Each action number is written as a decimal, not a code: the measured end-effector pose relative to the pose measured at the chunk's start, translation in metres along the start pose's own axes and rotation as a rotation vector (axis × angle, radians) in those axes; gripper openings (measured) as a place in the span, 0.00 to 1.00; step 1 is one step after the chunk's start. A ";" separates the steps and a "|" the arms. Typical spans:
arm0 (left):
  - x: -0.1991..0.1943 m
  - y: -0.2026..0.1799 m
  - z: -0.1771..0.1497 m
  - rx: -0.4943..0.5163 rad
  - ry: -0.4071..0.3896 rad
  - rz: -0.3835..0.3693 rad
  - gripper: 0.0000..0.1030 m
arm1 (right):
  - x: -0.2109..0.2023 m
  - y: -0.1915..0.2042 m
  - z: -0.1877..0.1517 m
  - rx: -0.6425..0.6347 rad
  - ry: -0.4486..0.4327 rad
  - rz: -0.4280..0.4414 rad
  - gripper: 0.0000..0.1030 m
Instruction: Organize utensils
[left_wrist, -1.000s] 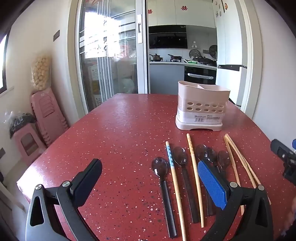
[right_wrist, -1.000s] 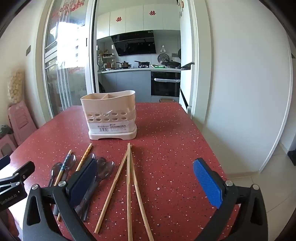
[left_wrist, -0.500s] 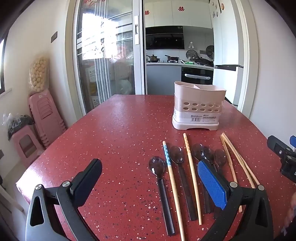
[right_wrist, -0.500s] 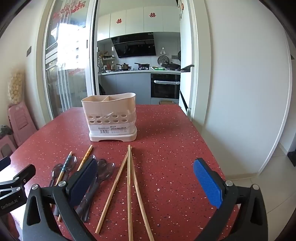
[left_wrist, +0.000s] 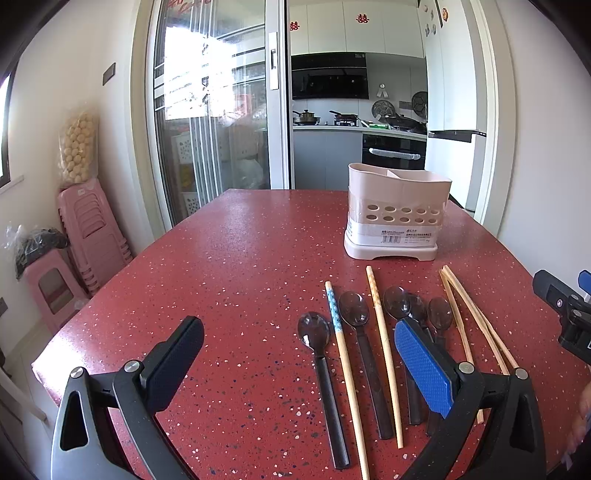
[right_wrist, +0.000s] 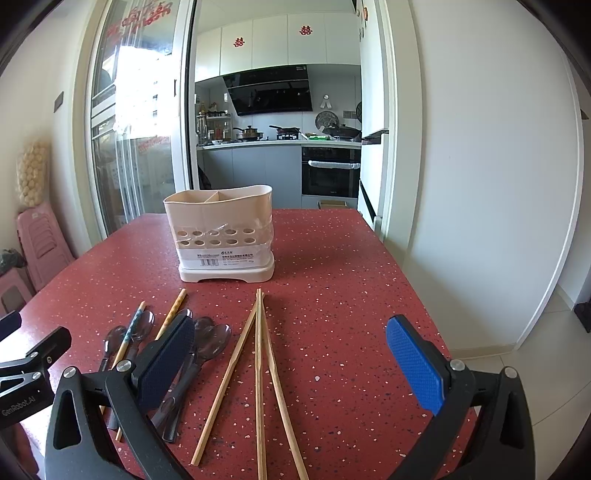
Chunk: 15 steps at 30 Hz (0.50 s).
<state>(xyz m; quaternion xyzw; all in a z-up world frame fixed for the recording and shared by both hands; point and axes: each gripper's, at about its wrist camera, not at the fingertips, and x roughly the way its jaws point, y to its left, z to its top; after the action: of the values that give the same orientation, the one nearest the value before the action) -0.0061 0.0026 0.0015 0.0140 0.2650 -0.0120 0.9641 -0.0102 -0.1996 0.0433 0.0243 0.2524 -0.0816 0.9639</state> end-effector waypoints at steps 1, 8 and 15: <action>0.000 0.000 0.000 -0.001 -0.001 0.001 1.00 | 0.000 0.000 0.000 0.001 0.000 0.000 1.00; 0.001 -0.001 0.000 0.000 0.000 -0.001 1.00 | 0.001 -0.001 0.000 0.002 0.000 0.003 1.00; 0.001 -0.002 0.000 0.001 -0.002 0.000 1.00 | 0.000 0.000 0.001 0.001 0.001 0.007 1.00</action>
<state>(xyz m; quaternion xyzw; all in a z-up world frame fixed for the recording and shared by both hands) -0.0052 0.0010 0.0007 0.0143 0.2639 -0.0123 0.9644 -0.0099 -0.1996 0.0438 0.0257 0.2527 -0.0783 0.9640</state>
